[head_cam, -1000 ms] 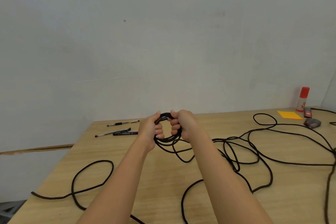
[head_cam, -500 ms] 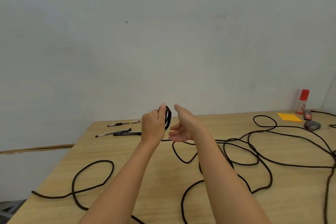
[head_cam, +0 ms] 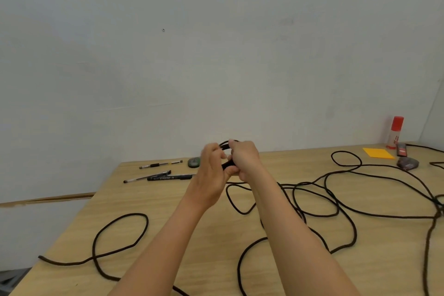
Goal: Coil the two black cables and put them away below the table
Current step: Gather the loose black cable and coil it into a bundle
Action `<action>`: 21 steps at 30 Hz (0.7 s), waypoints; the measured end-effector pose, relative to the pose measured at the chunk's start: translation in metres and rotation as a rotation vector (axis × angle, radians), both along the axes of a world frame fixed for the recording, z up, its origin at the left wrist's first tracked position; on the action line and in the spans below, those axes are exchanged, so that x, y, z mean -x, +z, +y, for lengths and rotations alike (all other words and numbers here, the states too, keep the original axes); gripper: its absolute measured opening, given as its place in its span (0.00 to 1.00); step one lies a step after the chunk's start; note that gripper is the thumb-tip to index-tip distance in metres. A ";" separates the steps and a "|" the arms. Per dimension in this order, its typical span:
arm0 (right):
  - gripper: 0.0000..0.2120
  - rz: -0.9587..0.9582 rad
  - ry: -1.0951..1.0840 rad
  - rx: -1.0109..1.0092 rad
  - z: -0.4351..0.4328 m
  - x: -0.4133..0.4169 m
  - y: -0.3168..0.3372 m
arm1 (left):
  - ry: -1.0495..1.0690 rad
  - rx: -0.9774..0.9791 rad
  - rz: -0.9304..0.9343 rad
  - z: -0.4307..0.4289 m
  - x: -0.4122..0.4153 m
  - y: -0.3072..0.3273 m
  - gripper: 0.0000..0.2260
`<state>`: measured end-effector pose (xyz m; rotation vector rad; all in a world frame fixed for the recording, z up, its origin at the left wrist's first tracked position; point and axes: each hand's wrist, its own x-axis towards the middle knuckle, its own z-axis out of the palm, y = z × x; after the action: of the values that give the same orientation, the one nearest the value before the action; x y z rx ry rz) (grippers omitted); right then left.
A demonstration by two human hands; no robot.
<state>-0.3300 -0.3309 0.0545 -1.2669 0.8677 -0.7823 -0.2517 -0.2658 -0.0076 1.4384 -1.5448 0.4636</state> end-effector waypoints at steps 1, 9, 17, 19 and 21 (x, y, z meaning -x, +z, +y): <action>0.12 -0.031 -0.038 0.010 0.000 0.000 0.000 | 0.027 0.026 0.049 -0.002 0.002 -0.002 0.18; 0.14 -0.488 -0.170 -0.206 -0.014 0.015 0.028 | 0.117 -0.411 0.485 0.000 0.002 -0.004 0.14; 0.12 -0.768 -0.077 -0.298 -0.024 0.040 0.046 | -0.098 -0.420 1.717 0.027 -0.055 0.010 0.07; 0.12 -0.723 0.018 -0.258 -0.021 0.041 0.043 | -0.295 -0.186 1.920 0.037 -0.073 0.019 0.09; 0.13 -0.617 0.137 -0.177 -0.018 0.036 0.037 | -0.415 -0.049 1.949 0.044 -0.077 0.031 0.11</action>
<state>-0.3662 -0.3487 0.0919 -0.8414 0.3355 -0.8953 -0.1747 -0.2221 0.0229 0.8030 -0.1349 -1.0199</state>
